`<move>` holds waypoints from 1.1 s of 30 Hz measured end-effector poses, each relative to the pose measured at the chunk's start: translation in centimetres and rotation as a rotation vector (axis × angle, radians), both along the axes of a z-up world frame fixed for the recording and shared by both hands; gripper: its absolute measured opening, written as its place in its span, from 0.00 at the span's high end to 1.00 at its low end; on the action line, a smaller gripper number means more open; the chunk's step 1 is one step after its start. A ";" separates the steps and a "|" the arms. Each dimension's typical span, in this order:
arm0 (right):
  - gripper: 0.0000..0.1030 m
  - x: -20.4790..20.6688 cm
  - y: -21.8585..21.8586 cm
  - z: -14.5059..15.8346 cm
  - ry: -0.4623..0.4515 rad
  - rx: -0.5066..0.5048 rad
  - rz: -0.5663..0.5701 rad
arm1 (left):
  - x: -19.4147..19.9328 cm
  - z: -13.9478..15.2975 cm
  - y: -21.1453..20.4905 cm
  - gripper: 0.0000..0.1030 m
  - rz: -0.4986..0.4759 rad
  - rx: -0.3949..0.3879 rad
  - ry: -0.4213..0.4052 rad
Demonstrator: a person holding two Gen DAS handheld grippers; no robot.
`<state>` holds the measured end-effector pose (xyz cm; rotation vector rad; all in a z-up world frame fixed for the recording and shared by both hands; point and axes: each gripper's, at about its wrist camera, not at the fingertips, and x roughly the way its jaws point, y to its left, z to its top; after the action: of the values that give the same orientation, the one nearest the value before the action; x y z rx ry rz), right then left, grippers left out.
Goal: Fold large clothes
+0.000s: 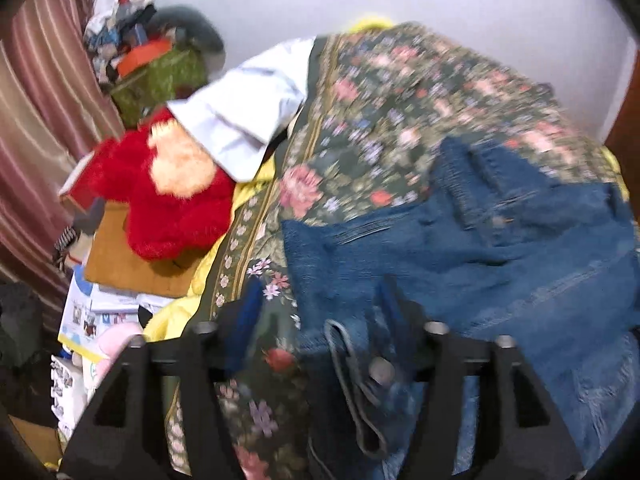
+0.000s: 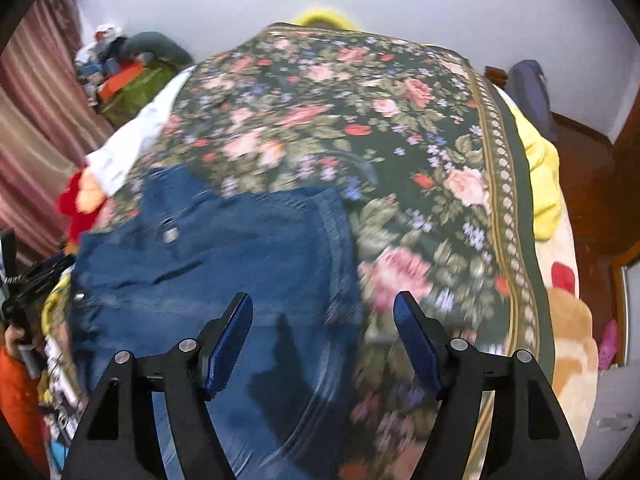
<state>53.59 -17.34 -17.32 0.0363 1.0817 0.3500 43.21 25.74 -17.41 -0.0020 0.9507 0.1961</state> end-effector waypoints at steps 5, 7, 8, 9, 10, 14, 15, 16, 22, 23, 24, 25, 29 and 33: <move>0.17 -4.4 1.1 1.5 0.010 -0.006 0.060 | -3.2 1.8 -2.3 0.21 -0.056 -0.035 -0.029; 0.14 -6.2 1.5 1.4 0.009 -0.005 0.081 | -4.5 1.1 -3.2 0.21 -0.071 -0.042 -0.014; 0.13 -6.9 1.6 1.2 0.015 -0.005 0.089 | -5.1 0.5 -3.5 0.21 -0.075 -0.041 -0.002; 0.12 -7.8 1.7 0.7 0.034 -0.005 0.098 | -5.7 -0.5 -3.8 0.21 -0.080 -0.039 0.022; 0.12 -8.3 1.8 0.1 0.055 -0.008 0.106 | -6.2 -1.5 -3.9 0.21 -0.079 -0.039 0.043; 0.12 -10.3 2.1 -3.4 0.144 -0.064 0.129 | -7.9 -5.9 -4.0 0.21 -0.053 -0.038 0.156; 0.12 -10.8 2.0 -4.5 0.173 -0.075 0.128 | -8.3 -6.7 -4.0 0.21 -0.049 -0.032 0.175; 0.12 -11.1 1.8 -5.3 0.199 -0.078 0.123 | -8.9 -7.8 -4.0 0.21 -0.045 -0.018 0.203; 0.12 -13.3 -0.7 -7.4 0.244 -0.095 0.077 | -12.2 -10.0 -4.6 0.20 -0.076 0.098 0.247; 0.12 -13.7 -1.2 -7.4 0.245 -0.091 0.071 | -12.5 -10.0 -4.7 0.20 -0.080 0.106 0.250; 0.12 -14.2 -1.8 -7.2 0.243 -0.084 0.064 | -13.1 -10.0 -4.8 0.20 -0.085 0.120 0.257; 0.12 -14.4 -2.1 -7.0 0.237 -0.087 0.060 | -13.5 -9.9 -4.8 0.20 -0.085 0.127 0.260; 0.12 -15.9 -3.1 -5.4 0.194 -0.099 0.045 | -15.2 -9.2 -3.9 0.20 -0.032 0.114 0.258; 0.12 -17.4 -3.5 -3.3 0.140 -0.083 0.035 | -17.2 -7.4 -2.4 0.20 0.028 0.070 0.209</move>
<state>36.22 -20.88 -20.58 -0.0326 1.2358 0.3369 26.03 23.36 -24.78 0.0710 1.1523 0.2589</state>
